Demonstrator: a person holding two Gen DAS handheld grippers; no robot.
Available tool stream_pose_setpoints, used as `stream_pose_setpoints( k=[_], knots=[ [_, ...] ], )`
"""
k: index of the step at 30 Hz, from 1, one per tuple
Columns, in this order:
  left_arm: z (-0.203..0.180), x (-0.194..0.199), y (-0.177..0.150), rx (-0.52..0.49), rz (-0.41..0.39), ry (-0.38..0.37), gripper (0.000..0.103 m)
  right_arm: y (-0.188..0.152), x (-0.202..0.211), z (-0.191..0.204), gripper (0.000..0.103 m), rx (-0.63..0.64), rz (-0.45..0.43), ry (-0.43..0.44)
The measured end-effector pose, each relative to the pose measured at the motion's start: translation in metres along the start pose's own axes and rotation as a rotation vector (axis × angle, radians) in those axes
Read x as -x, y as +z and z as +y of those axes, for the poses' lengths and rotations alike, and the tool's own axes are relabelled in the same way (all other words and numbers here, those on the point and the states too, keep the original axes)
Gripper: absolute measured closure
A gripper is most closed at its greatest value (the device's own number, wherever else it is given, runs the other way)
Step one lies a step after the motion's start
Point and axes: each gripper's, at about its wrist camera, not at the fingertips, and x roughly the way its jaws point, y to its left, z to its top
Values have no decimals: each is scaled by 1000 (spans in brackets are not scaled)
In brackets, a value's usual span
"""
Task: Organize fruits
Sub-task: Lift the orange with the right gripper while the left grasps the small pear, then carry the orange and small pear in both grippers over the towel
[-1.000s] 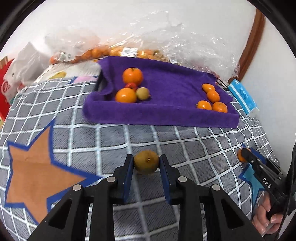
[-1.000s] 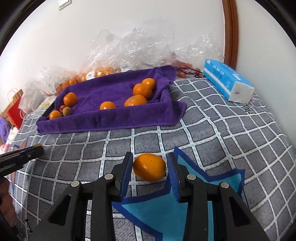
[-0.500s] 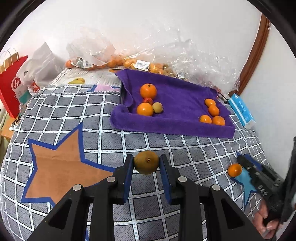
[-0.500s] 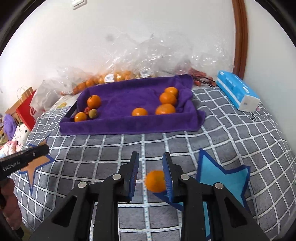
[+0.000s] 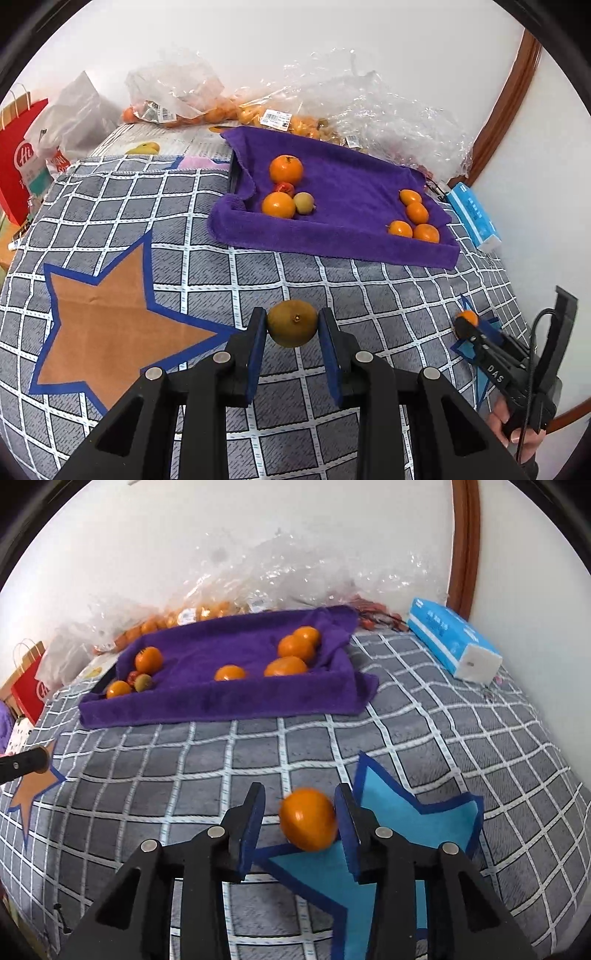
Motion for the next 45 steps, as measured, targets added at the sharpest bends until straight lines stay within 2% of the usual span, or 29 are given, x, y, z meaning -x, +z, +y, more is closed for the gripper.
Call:
stream_pose_setpoints(
  k=[2, 4, 5, 6, 11, 14, 18, 22, 23, 28, 36, 45],
  knots=[
    [-1, 0, 1, -6, 0, 4, 76, -3, -7, -5, 64, -18, 30, 5],
    [-1, 0, 3, -6, -4, 2, 76, -7, -6, -7, 72, -24, 9, -8],
    [-2, 0, 4, -7, -5, 3, 76, -7, -5, -7, 90, -23, 5, -2],
    [-2, -1, 6, -8, -7, 3, 76, -6, -4, -7, 95, -25, 3, 7],
    [-4, -8, 10, -3, 6, -6, 76, -2, -8, -5, 91, -10, 22, 19],
    [-8, -11, 11, -7, 9, -10, 76, -4, -9, -11, 69, -19, 26, 4],
    [-11, -17, 12, -8, 22, -27, 76, -1, -8, -18, 64, -55, 10, 34],
    [-14, -23, 14, -9, 38, -36, 76, 2, -17, -12, 63, -35, 23, 40],
    [-15, -24, 14, -14, 39, -35, 76, 2, -18, -10, 71, -24, 26, 25],
    [-19, -27, 20, -19, 40, -47, 76, 9, -12, -8, 71, -19, 2, 29],
    [-25, -30, 47, -22, 12, -60, 76, 50, -1, 2, 71, 24, -76, 21],
    [-21, -41, 85, -13, -26, -43, 76, 100, -19, 21, 71, 68, -126, 24]
  ],
)
